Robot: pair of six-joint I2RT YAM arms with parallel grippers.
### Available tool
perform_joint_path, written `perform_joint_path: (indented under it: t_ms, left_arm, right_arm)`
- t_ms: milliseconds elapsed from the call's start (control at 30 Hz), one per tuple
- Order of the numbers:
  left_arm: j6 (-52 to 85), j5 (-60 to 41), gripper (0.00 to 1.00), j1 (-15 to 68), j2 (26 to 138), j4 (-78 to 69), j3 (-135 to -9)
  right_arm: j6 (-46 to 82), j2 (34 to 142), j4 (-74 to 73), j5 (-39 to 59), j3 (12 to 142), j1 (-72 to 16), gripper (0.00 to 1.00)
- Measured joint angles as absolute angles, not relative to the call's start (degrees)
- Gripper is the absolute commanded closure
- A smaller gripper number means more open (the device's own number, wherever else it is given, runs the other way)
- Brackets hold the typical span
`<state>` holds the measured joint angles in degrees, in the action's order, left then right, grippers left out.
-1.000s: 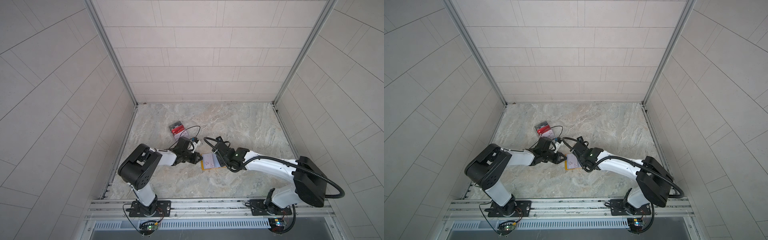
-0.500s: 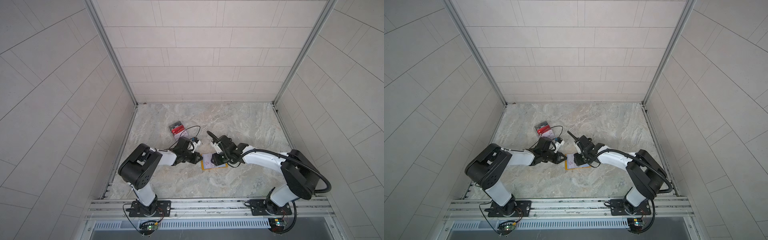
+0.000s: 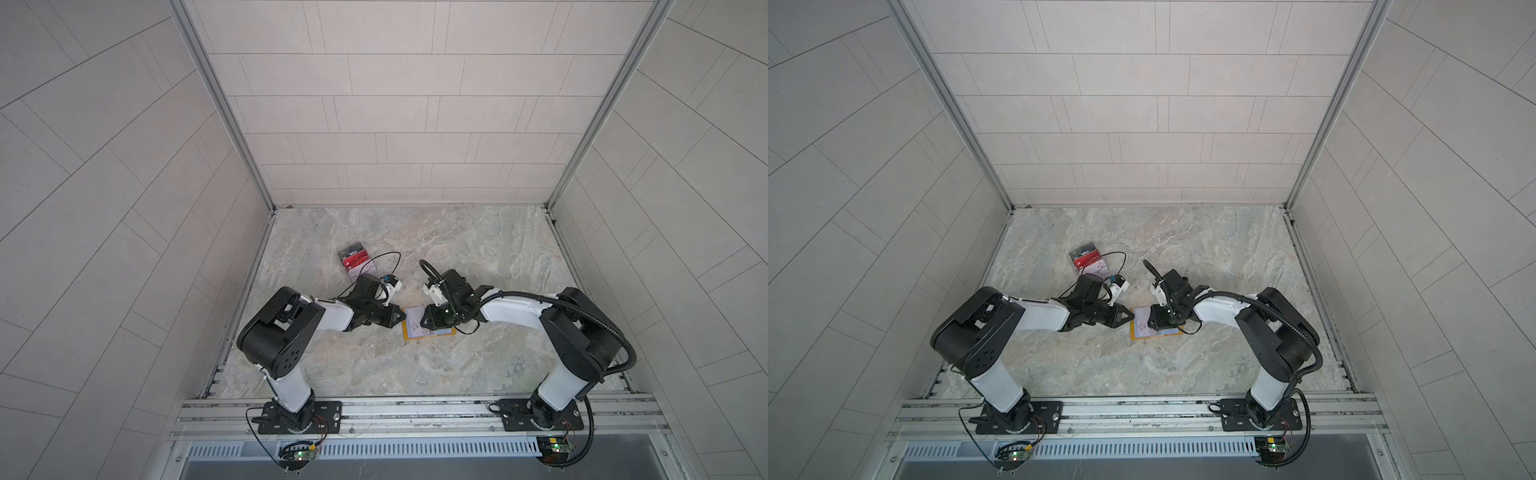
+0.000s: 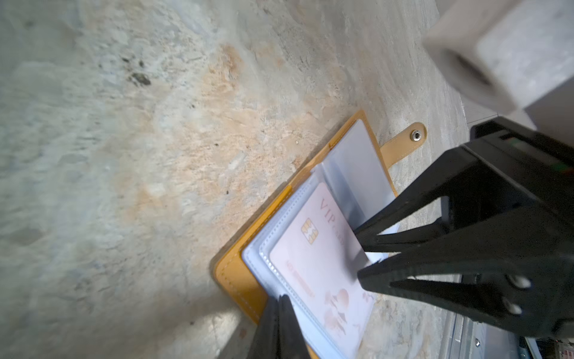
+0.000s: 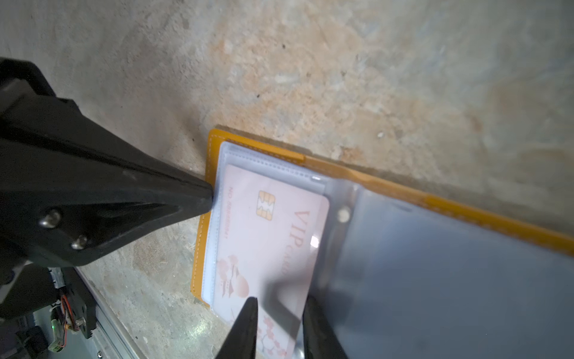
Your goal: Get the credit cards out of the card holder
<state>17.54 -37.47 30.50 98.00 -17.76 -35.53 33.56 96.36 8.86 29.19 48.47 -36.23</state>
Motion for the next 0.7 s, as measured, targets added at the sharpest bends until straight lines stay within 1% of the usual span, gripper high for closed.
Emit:
perform_joint_path:
  t_ms: [400, 700]
  left_arm:
    - [17.5, -37.5, 0.95, 30.5, 98.0, -17.8, -35.6]
    - [17.5, -37.6, 0.95, 30.4, 98.2, -17.7, -35.7]
  right_arm:
    - [37.7, 97.0, 0.3, 36.5, 44.6, -33.0, 0.76]
    - [39.3, 95.9, -2.9, 40.4, 42.5, -32.4, 0.77]
